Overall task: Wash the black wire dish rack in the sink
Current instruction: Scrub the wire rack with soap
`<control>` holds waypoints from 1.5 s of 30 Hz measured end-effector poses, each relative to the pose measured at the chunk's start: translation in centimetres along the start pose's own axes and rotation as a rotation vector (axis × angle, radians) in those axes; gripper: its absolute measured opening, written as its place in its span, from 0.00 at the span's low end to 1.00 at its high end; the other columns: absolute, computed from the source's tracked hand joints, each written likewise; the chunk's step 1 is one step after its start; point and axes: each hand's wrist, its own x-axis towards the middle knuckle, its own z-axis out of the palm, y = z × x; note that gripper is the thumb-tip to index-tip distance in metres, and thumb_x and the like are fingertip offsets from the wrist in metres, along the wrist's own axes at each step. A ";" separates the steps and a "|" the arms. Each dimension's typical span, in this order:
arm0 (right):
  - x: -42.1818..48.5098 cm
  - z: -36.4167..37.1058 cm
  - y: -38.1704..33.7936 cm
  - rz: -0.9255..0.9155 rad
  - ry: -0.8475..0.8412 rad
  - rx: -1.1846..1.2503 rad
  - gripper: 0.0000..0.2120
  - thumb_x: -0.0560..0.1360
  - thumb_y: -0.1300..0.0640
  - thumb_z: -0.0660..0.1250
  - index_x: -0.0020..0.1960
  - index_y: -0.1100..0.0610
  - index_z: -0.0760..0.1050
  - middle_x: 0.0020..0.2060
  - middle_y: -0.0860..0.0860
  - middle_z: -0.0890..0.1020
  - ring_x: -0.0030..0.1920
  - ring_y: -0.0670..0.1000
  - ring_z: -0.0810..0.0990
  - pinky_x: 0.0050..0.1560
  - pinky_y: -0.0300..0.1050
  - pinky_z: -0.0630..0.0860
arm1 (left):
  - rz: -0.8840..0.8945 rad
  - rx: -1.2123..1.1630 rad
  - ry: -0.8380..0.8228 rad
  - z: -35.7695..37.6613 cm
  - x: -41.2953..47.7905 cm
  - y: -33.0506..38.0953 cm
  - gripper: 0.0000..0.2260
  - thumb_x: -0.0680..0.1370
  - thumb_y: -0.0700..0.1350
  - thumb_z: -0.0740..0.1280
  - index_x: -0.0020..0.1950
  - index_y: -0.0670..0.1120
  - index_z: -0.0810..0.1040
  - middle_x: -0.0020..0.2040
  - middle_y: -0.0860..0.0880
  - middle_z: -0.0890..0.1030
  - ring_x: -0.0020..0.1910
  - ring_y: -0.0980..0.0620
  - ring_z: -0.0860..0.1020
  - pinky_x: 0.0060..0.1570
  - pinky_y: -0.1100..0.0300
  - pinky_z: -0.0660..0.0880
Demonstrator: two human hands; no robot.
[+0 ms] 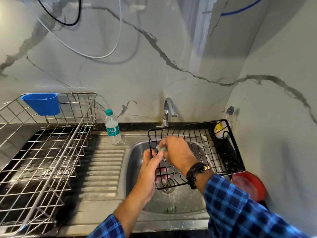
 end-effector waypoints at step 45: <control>-1.4 -2.0 2.1 0.489 0.333 0.692 0.05 0.75 0.60 0.73 0.45 0.51 0.80 0.43 0.47 0.84 0.46 0.46 0.84 0.47 0.43 0.83 | 0.166 0.157 0.041 -1.0 -0.1 -0.2 0.31 0.71 0.62 0.71 0.71 0.55 0.67 0.68 0.51 0.77 0.67 0.47 0.76 0.67 0.36 0.73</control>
